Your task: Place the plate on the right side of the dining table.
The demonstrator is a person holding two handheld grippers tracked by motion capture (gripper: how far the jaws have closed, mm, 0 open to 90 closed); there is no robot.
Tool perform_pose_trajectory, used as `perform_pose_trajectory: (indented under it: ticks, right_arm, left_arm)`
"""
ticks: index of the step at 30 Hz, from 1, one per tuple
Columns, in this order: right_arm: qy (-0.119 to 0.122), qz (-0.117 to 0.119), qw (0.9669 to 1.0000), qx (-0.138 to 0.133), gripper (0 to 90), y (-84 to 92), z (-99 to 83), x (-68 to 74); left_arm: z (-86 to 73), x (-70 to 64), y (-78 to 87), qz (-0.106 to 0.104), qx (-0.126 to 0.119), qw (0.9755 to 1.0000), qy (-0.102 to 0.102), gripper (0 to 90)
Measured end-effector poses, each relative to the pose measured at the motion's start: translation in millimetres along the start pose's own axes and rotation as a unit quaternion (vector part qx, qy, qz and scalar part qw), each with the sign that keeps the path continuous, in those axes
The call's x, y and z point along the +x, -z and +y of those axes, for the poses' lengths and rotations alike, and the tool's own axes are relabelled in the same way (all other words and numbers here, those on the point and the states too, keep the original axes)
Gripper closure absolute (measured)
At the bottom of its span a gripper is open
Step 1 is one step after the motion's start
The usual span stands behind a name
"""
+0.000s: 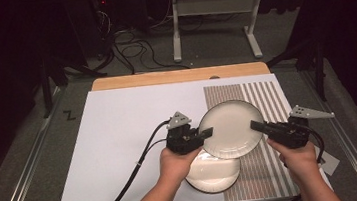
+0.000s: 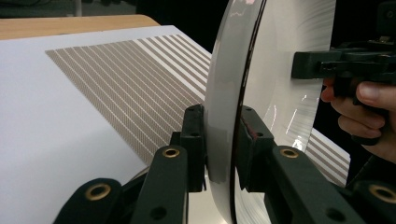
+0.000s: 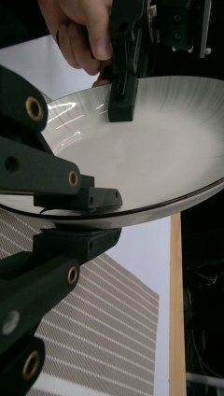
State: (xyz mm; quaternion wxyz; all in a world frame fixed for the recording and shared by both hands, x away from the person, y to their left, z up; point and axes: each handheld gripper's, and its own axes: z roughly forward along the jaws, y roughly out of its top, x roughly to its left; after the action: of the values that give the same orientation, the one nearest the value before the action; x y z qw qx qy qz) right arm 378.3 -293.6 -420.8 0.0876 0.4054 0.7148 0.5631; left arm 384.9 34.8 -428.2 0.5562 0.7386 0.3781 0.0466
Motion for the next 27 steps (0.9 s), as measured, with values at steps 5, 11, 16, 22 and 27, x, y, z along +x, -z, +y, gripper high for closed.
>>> perform_pose_trajectory:
  ticks: [5, 11, 16, 22, 27]
  right_arm:
    - [-0.011, -0.012, 0.9998, -0.009, 82.9, 4.7, -1.8, -15.5]
    - [-0.015, -0.029, 0.9994, -0.008, 82.7, 10.0, -2.5, -33.3]
    - [-0.028, -0.040, 0.9988, -0.012, 82.7, 14.8, -4.4, -47.8]
    - [-0.046, -0.057, 0.9972, -0.014, 82.7, 22.2, -10.5, -63.6]
    - [-0.058, -0.067, 0.9959, -0.016, 82.6, 27.2, -16.0, -74.7]
  left_arm:
    - [7.9, 1.5, -19.6, -0.003, 0.011, 0.9999, -0.003, 75.1]
    - [11.1, 4.4, -44.3, -0.010, 0.015, 0.9998, 0.004, 74.6]
    - [12.8, 5.4, -63.1, -0.016, 0.020, 0.9996, 0.013, 74.4]
    - [17.7, 3.9, -87.2, -0.016, 0.037, 0.9991, 0.014, 73.4]
    - [20.2, 2.2, -99.7, -0.014, 0.050, 0.9986, 0.012, 72.9]
